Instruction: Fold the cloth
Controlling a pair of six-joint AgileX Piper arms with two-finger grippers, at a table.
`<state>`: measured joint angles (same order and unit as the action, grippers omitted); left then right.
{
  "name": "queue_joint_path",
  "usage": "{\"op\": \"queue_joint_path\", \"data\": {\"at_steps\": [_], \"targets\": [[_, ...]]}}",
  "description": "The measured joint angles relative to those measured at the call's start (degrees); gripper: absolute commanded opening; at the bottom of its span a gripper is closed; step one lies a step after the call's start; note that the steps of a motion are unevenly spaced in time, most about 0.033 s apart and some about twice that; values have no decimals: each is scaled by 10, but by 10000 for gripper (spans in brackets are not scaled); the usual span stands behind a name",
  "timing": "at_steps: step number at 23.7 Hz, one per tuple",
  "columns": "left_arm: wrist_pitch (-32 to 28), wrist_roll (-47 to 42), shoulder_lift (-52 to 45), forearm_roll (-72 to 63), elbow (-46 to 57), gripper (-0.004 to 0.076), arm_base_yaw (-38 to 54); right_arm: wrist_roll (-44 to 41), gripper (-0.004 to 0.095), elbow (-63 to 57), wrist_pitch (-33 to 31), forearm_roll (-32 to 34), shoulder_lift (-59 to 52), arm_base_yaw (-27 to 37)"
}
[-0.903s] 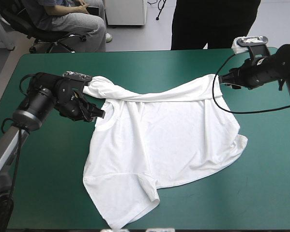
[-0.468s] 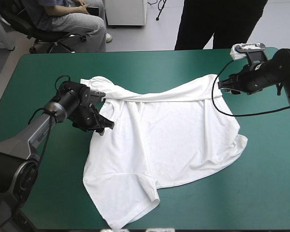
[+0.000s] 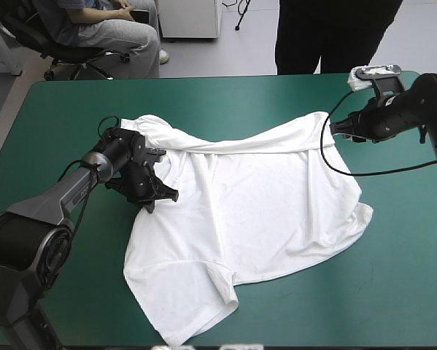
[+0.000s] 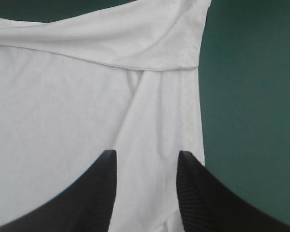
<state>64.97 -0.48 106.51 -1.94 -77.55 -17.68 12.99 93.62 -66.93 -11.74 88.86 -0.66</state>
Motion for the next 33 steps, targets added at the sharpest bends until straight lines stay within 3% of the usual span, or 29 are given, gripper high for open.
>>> {"op": "queue_joint_path", "data": {"at_steps": [10,16,18,22,29,31,33], "targets": [[35,-50,-13,125,2,-17,52,0,364,0,-2,23,0,0],[14,-51,-24,182,-7,-17,193,-18,364,0,-18,25,0,0],[-27,-52,-19,197,-43,-17,256,-20,364,0,-12,23,0,0],[-42,-50,44,215,-165,-17,313,-19,328,0,6,-5,0,0],[-71,-77,139,205,-309,-11,329,-10,301,0,22,-25,0,0],[-74,-79,147,197,-318,43,329,-3,301,0,26,-29,0,0],[-73,-57,148,179,-318,165,330,2,301,0,28,-35,0,0]]}}
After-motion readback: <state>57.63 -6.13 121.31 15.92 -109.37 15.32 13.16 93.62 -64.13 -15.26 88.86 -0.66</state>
